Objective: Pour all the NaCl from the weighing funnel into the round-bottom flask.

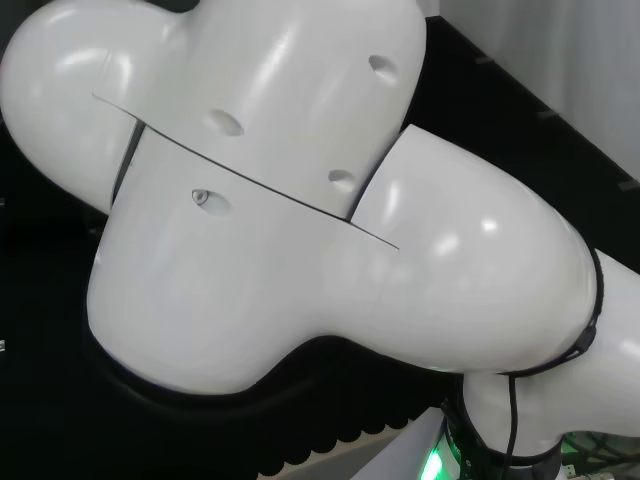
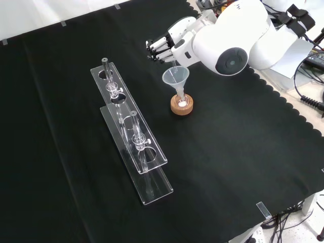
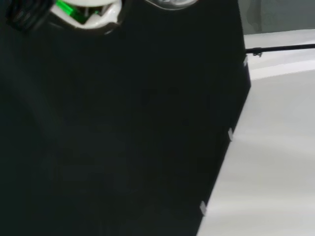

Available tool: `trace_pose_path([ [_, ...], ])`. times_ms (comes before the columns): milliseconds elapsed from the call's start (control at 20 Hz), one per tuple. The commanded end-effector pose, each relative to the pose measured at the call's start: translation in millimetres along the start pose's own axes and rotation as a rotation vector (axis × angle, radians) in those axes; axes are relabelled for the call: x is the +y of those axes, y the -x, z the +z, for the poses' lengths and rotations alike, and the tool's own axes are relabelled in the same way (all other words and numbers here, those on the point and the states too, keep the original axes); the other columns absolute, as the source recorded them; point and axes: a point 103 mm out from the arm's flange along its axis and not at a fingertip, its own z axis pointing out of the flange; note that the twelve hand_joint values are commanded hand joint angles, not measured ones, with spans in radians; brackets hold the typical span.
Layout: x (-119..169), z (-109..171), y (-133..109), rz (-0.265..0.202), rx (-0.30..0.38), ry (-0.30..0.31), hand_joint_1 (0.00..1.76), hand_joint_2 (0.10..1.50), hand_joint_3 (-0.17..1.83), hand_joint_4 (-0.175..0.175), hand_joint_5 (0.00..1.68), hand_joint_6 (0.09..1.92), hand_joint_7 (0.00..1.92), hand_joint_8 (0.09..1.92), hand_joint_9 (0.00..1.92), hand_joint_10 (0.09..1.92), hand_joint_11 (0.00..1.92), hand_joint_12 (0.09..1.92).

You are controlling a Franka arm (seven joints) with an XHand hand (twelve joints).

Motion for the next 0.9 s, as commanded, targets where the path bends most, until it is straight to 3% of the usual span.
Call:
trace_pose_path([
  [50,3.3,5.6,4.2,-0.016,0.114,0.020,1.09,0.66,0.75,0.175,1.15,0.94,0.46,0.60,0.66,0.52,0.26,1.31],
  [900,13.2,33.3,10.7,-0.031,0.270,0.036,1.09,0.66,0.75,0.175,1.14,0.94,0.45,0.60,0.66,0.53,0.27,1.32],
])
